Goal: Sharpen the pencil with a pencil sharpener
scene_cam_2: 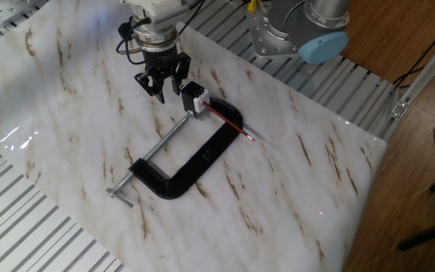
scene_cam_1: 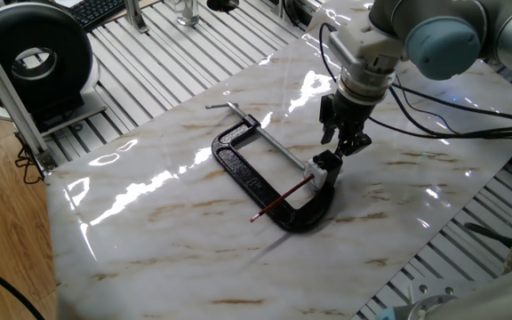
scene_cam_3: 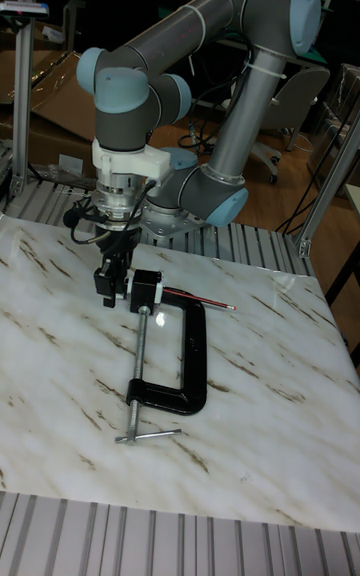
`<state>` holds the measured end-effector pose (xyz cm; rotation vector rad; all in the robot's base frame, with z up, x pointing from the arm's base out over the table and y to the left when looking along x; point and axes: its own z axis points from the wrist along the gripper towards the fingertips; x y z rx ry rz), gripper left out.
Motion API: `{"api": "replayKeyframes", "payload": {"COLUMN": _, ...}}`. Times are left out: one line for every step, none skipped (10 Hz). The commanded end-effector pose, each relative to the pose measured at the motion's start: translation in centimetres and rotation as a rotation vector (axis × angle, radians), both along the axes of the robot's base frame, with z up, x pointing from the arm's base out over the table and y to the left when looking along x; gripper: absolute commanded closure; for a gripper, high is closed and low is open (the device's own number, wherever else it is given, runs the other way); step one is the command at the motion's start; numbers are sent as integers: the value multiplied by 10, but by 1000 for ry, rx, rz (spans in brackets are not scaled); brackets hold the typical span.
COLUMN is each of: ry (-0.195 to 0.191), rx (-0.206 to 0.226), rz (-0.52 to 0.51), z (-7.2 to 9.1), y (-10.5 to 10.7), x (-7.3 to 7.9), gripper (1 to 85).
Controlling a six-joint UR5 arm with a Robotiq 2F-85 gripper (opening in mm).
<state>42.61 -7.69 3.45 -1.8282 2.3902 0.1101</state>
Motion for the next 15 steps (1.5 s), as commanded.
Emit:
{"api": "replayKeyframes", "payload": {"ry": 28, "rx": 15, "rz": 41, "z": -1, "y": 5, "x": -9, "gripper": 397}}
{"api": "replayKeyframes", "payload": {"ry": 35, "rx": 23, "rz": 59, "z": -1, "y": 7, "x": -11, "gripper": 390}}
{"api": "replayKeyframes", "payload": {"ry": 26, "rx": 11, "rz": 76, "z": -1, "y": 4, "x": -10, "gripper": 390}}
{"api": "replayKeyframes", "payload": {"ry": 27, "rx": 17, "rz": 81, "z": -1, "y": 6, "x": -10, "gripper": 387}}
{"api": "replayKeyframes", "payload": {"ry": 27, "rx": 28, "rz": 78, "z": -1, "y": 8, "x": -10, "gripper": 383}}
{"api": "replayKeyframes", "payload": {"ry": 15, "rx": 29, "rz": 82, "z": 0, "y": 9, "x": -8, "gripper": 383}}
{"api": "replayKeyframes", "payload": {"ry": 10, "rx": 38, "rz": 82, "z": 0, "y": 11, "x": -6, "gripper": 383}}
{"api": "replayKeyframes", "payload": {"ry": 10, "rx": 43, "rz": 80, "z": 0, "y": 12, "x": -6, "gripper": 383}}
{"api": "replayKeyframes", "payload": {"ry": 7, "rx": 49, "rz": 80, "z": 1, "y": 14, "x": -6, "gripper": 383}}
{"api": "replayKeyframes", "payload": {"ry": 2, "rx": 51, "rz": 82, "z": 1, "y": 15, "x": -4, "gripper": 387}}
{"api": "replayKeyframes", "payload": {"ry": 2, "rx": 47, "rz": 82, "z": 1, "y": 14, "x": -4, "gripper": 387}}
{"api": "replayKeyframes", "payload": {"ry": 6, "rx": 36, "rz": 82, "z": 0, "y": 11, "x": -5, "gripper": 387}}
{"api": "replayKeyframes", "payload": {"ry": 7, "rx": 27, "rz": 84, "z": 0, "y": 8, "x": -6, "gripper": 387}}
{"api": "replayKeyframes", "payload": {"ry": 7, "rx": 21, "rz": 86, "z": 0, "y": 7, "x": -6, "gripper": 387}}
{"api": "replayKeyframes", "payload": {"ry": 6, "rx": 19, "rz": 84, "z": 0, "y": 5, "x": -6, "gripper": 390}}
